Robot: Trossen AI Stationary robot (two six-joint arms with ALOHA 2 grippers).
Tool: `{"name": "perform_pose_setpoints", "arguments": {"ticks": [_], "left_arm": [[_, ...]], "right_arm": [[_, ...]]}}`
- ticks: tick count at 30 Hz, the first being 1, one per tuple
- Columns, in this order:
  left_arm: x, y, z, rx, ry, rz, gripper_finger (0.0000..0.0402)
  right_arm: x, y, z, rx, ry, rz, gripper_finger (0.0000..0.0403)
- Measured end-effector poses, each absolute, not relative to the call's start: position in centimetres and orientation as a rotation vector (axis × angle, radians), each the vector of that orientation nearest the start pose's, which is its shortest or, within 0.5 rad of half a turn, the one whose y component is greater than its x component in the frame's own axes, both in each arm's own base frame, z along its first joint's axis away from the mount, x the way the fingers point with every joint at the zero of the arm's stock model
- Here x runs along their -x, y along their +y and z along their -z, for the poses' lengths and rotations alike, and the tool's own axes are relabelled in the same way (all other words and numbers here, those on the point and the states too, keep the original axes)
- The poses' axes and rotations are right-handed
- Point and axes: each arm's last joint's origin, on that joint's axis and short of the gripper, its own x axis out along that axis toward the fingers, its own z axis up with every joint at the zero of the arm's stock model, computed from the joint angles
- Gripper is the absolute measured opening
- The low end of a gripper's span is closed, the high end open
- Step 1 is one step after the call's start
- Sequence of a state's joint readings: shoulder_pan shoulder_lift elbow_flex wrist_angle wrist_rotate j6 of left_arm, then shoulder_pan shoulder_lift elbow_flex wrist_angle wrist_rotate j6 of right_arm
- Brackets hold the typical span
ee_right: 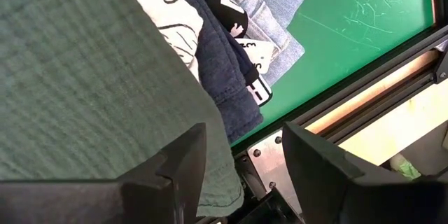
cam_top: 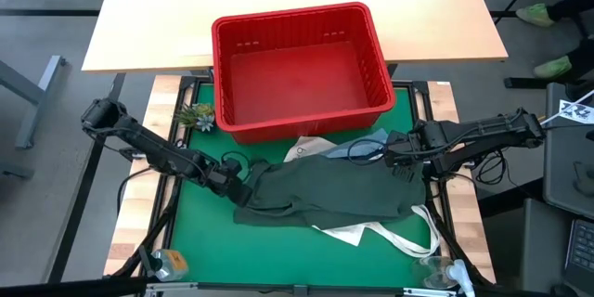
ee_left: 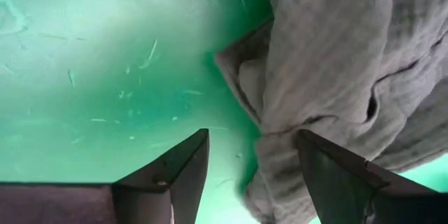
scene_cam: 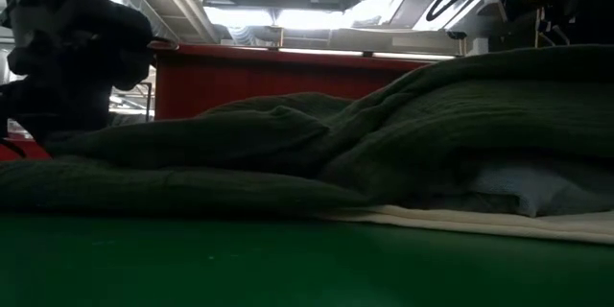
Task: Fold laundry
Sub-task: Fold the green shirt
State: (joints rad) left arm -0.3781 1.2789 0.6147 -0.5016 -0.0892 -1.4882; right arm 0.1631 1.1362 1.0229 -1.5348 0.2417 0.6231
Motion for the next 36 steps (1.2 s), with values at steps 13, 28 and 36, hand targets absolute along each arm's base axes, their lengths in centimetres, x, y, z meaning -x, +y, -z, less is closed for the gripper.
{"name": "perform_pose_setpoints", "arguments": {"ticks": [13, 28, 36], "left_arm": [[-20.9, -7.7, -15.5, 1.08, 0.925, -0.7, 0.0207], [-23.0, -8.7, -12.5, 1.102, 0.957, -0.692, 0.0204], [-23.4, -8.7, -12.4, 1.117, 0.908, -0.671, 0.011]], "right_arm": [[-15.1, 1.8, -27.9, -0.154, 1.513, 0.547, 0.0188], [-15.1, 1.8, -27.9, -0.167, 1.52, 0.536, 0.0188], [-15.1, 1.8, -27.9, -0.167, 1.521, 0.536, 0.0188]]}}
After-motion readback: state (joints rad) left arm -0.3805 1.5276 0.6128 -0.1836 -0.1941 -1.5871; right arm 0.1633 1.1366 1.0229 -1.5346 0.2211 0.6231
